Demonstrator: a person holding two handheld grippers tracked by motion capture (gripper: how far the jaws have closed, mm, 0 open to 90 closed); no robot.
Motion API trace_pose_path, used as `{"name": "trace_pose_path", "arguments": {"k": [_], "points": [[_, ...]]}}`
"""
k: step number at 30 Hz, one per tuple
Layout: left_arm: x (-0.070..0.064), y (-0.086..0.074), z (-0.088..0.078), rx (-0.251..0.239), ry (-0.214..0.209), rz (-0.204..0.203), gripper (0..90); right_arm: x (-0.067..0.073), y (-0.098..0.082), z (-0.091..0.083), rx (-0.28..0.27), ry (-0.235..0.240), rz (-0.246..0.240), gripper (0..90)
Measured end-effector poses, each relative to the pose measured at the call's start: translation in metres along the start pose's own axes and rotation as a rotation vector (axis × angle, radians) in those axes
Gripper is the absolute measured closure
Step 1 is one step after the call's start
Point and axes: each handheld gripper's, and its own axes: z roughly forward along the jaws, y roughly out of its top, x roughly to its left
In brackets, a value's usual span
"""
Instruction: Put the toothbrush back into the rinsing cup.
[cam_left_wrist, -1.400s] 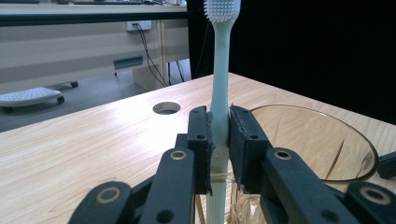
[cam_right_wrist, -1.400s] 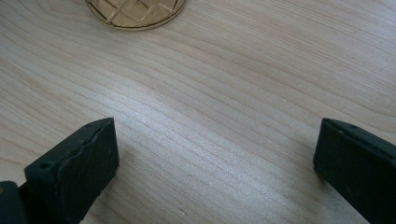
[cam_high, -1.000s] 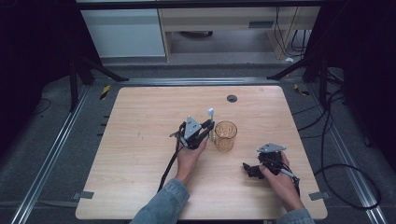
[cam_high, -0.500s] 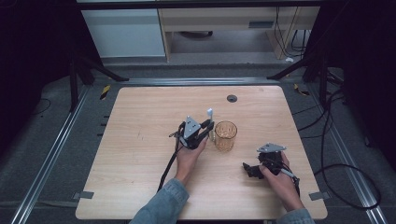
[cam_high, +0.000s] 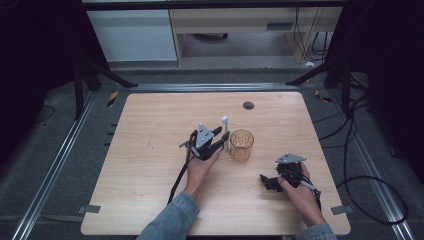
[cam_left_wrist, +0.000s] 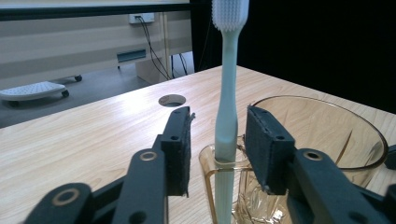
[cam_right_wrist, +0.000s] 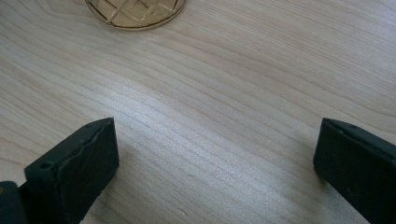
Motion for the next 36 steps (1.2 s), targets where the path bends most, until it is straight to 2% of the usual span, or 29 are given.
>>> {"name": "trace_pose_path", "arguments": {"k": [8, 16, 27, 36], "points": [[0.004, 0.006, -0.009, 0.016, 0.023, 0.019, 51.3, 0.0, 0.0, 0.0, 0.0, 0.0, 0.0, 0.4], [0.003, 0.012, -0.016, 0.029, 0.023, 0.033, 44.7, 0.0, 0.0, 0.0, 0.0, 0.0, 0.001, 0.4], [0.001, 0.019, -0.024, 0.084, 0.007, 0.08, 33.6, 0.0, 0.0, 0.0, 0.0, 0.0, 0.001, 0.4], [0.004, 0.024, -0.031, 0.15, -0.004, 0.074, 24.7, 0.0, 0.0, 0.0, 0.0, 0.0, 0.001, 0.4]]}}
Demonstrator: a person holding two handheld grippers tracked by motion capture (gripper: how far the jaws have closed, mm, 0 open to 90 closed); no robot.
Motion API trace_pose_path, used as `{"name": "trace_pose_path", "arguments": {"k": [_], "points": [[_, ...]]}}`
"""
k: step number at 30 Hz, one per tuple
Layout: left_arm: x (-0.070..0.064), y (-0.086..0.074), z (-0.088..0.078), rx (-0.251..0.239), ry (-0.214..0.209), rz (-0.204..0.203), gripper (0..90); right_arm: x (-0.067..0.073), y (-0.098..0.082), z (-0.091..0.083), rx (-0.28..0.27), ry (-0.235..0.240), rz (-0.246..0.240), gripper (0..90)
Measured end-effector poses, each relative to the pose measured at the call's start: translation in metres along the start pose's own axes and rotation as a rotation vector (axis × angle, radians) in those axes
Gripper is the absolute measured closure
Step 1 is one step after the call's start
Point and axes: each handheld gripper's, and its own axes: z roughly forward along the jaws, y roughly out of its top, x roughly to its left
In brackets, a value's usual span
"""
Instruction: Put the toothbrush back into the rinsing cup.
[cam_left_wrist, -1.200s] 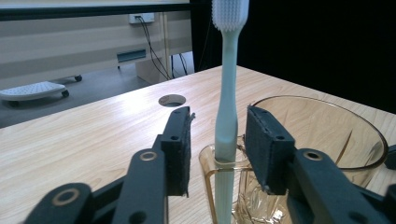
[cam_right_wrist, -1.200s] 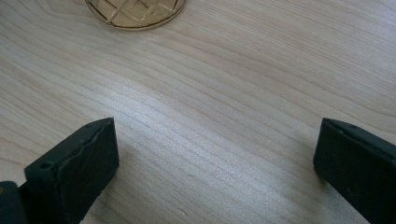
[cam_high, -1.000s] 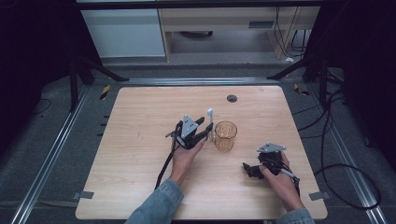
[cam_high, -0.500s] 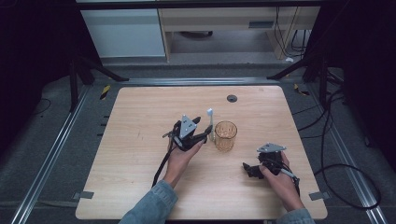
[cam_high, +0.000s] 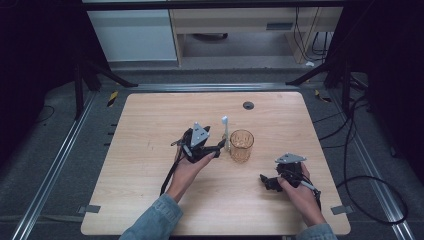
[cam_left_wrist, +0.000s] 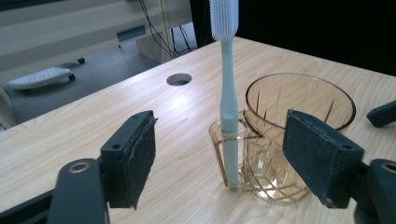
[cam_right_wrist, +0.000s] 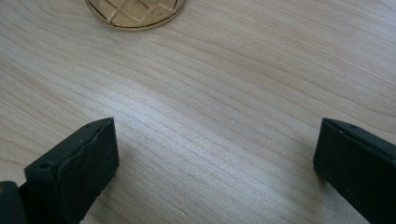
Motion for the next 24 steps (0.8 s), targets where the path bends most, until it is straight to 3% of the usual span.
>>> {"name": "trace_pose_path", "arguments": {"k": [10, 14, 16, 24], "points": [[0.009, 0.001, -0.01, 0.042, -0.018, -0.022, 15.5, 0.0, 0.0, 0.0, 0.0, -0.001, 0.0, 0.4], [0.011, 0.001, -0.014, 0.088, -0.026, -0.011, 13.0, 0.0, 0.0, 0.0, 0.001, -0.001, 0.0, 0.4], [0.014, 0.0, -0.017, 0.119, -0.015, -0.007, 11.8, 0.0, 0.0, 0.0, 0.001, -0.002, 0.0, 0.4], [0.036, -0.004, -0.03, 0.218, 0.032, -0.062, 10.4, 0.0, 0.0, 0.0, 0.001, -0.001, 0.0, 0.4]]}}
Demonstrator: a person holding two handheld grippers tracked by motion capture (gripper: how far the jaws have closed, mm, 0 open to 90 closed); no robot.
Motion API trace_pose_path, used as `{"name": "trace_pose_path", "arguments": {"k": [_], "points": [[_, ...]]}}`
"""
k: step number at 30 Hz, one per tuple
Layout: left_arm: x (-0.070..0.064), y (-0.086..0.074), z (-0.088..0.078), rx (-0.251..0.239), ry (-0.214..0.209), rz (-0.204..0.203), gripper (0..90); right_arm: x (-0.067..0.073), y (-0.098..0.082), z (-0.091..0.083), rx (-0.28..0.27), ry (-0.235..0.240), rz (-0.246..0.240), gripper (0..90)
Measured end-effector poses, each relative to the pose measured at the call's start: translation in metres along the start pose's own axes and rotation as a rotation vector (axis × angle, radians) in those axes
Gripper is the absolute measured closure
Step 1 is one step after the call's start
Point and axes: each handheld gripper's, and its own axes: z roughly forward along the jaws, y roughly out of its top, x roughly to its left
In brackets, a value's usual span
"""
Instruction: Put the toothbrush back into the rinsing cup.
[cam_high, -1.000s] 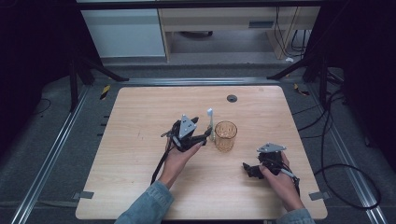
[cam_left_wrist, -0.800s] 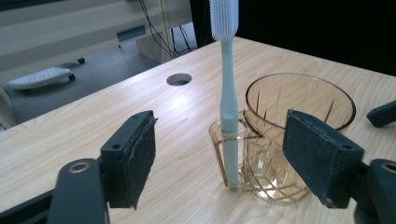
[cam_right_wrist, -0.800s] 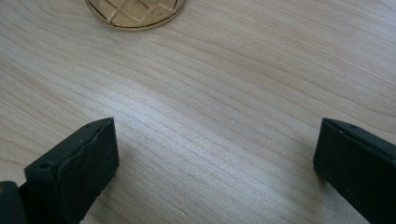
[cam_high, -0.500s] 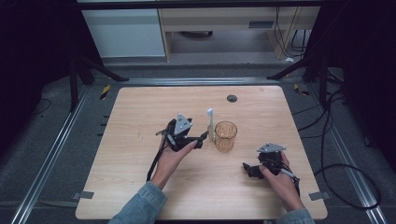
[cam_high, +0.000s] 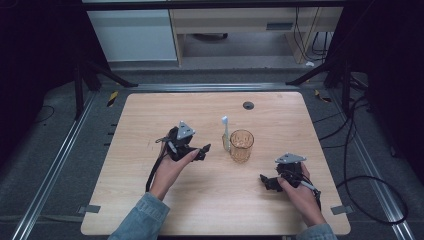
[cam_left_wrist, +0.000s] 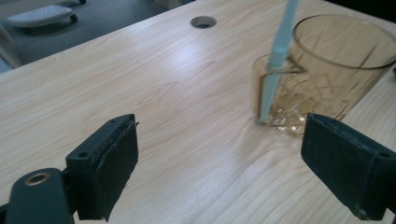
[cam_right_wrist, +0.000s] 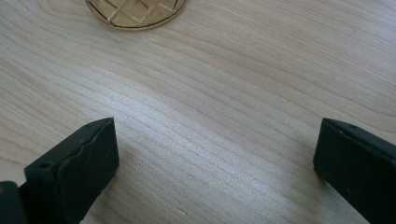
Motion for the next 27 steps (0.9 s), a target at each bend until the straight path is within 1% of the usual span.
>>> {"name": "trace_pose_path", "arguments": {"k": [1, 3, 6, 8, 9, 12, 20, 24, 27], "points": [[0.004, -0.001, -0.001, 0.007, 0.008, -0.003, 10.4, 0.0, 0.0, 0.0, 0.0, 0.0, 0.0, 0.4], [0.012, -0.004, -0.004, 0.019, 0.022, -0.022, 10.4, 0.0, 0.0, 0.0, 0.0, 0.0, 0.0, 0.4], [0.023, -0.009, -0.006, 0.038, 0.04, -0.037, 10.5, 0.0, 0.0, 0.0, 0.0, 0.002, 0.0, 0.4], [0.029, -0.012, -0.007, 0.053, 0.049, -0.039, 10.4, 0.0, 0.0, 0.0, 0.001, 0.002, 0.0, 0.4], [0.033, -0.014, -0.008, 0.06, 0.055, -0.048, 10.4, 0.0, 0.0, 0.0, 0.001, 0.001, 0.0, 0.4], [0.043, -0.019, -0.01, 0.067, 0.071, -0.065, 10.5, 0.0, 0.0, 0.0, 0.001, 0.002, 0.0, 0.4], [0.065, -0.033, -0.013, 0.093, 0.102, -0.111, 10.7, 0.0, 0.0, 0.0, 0.001, 0.002, 0.0, 0.4], [0.078, -0.041, -0.014, 0.117, 0.132, -0.129, 10.7, 0.0, 0.0, 0.0, 0.001, 0.002, 0.0, 0.4], [0.086, -0.05, -0.012, 0.135, 0.148, -0.158, 10.9, 0.0, 0.0, 0.0, 0.001, 0.002, 0.0, 0.4]]}}
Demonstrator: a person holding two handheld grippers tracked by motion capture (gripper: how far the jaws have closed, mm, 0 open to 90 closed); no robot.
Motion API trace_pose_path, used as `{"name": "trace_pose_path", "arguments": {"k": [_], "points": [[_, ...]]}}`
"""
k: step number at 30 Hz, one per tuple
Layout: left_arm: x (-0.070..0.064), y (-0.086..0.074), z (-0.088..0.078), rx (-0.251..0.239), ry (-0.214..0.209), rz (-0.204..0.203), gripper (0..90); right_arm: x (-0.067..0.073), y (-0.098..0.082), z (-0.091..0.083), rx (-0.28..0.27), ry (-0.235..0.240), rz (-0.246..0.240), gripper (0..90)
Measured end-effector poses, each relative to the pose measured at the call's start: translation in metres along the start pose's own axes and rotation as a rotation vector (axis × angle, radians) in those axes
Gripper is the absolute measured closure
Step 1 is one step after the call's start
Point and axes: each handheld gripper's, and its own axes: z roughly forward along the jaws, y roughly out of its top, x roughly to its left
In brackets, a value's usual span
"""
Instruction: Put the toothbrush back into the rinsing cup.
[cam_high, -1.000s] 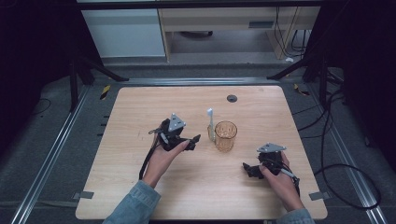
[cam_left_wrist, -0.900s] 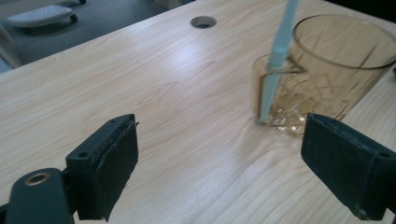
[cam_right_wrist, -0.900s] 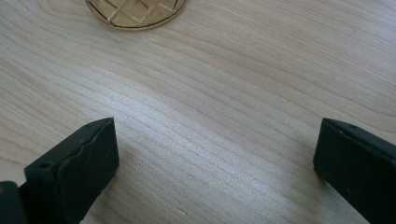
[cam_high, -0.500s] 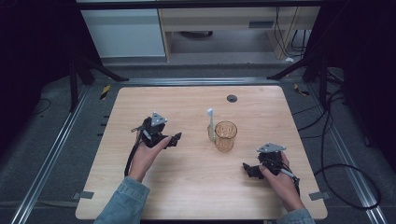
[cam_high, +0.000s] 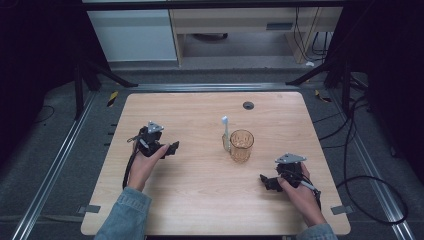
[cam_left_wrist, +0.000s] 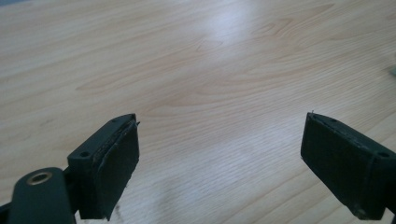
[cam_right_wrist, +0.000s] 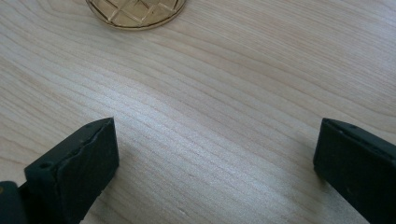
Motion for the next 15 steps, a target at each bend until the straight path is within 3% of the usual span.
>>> {"name": "trace_pose_path", "arguments": {"k": [8, 15], "points": [[0.017, -0.012, 0.007, 0.062, 0.049, -0.017, 11.4, 0.0, 0.0, 0.0, -0.001, 0.002, -0.003, 0.4], [0.03, -0.02, 0.009, 0.077, 0.086, -0.034, 11.3, 0.0, 0.0, 0.0, 0.0, 0.003, -0.001, 0.4]]}}
